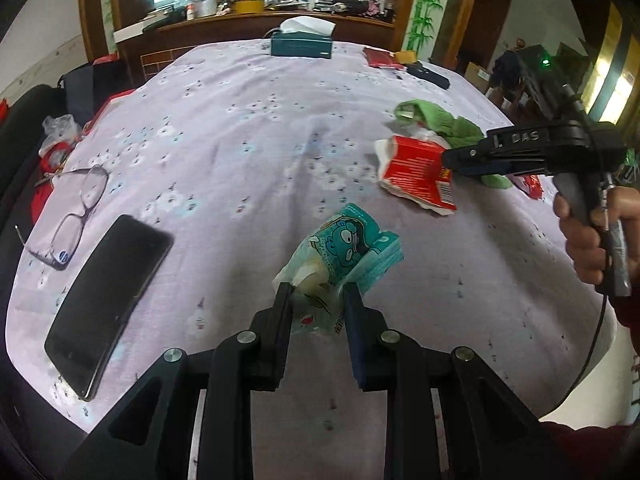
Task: Collect trash
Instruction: 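Close the right gripper on the red paper box, then lift the tissue pack and red box and carry both toward the red basket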
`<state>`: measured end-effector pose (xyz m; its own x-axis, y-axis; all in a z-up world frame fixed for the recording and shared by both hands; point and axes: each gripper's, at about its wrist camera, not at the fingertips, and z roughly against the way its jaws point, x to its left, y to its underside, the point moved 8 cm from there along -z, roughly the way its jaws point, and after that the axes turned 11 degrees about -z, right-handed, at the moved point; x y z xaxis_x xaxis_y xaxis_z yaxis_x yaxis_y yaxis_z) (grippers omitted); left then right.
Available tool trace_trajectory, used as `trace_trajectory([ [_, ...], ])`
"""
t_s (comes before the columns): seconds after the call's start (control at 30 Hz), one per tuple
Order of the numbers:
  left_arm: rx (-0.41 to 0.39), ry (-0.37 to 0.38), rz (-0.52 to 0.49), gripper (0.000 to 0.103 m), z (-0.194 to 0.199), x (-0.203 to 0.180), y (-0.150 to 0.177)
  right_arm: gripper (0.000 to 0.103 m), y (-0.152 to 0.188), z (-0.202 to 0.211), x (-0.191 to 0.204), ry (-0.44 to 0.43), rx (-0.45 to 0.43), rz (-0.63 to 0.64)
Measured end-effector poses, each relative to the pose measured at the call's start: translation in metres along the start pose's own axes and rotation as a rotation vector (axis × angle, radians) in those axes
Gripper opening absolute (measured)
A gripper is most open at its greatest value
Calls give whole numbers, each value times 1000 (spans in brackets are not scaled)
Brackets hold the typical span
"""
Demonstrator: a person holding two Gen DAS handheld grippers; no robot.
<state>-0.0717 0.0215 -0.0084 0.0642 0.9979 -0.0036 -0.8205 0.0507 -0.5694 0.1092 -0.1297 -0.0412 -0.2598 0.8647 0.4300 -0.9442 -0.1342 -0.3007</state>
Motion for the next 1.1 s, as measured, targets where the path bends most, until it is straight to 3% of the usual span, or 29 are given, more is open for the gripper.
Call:
trace_trajectory([
  [0.2, 1, 1, 14, 24, -1, 8, 2, 53, -4, -21, 13, -8, 21, 61],
  [0.23, 0, 3, 16, 24, -1, 9, 3, 39, -2, -21, 18, -8, 25, 65],
  [0.33, 1, 1, 16, 24, -2, 10, 4, 14, 13, -19, 32, -25, 37, 103],
  [0.4, 2, 2, 18, 24, -3, 10, 4, 8, 22, -15, 39, -18, 24, 120],
  [0.73, -17, 2, 19, 24, -7, 4, -10, 4, 50, 26, 54, -45, -65, 41],
  [1.1, -32, 46, -41, 24, -15, -33, -28, 4, 86, 62, 18, 9, -78, -2],
])
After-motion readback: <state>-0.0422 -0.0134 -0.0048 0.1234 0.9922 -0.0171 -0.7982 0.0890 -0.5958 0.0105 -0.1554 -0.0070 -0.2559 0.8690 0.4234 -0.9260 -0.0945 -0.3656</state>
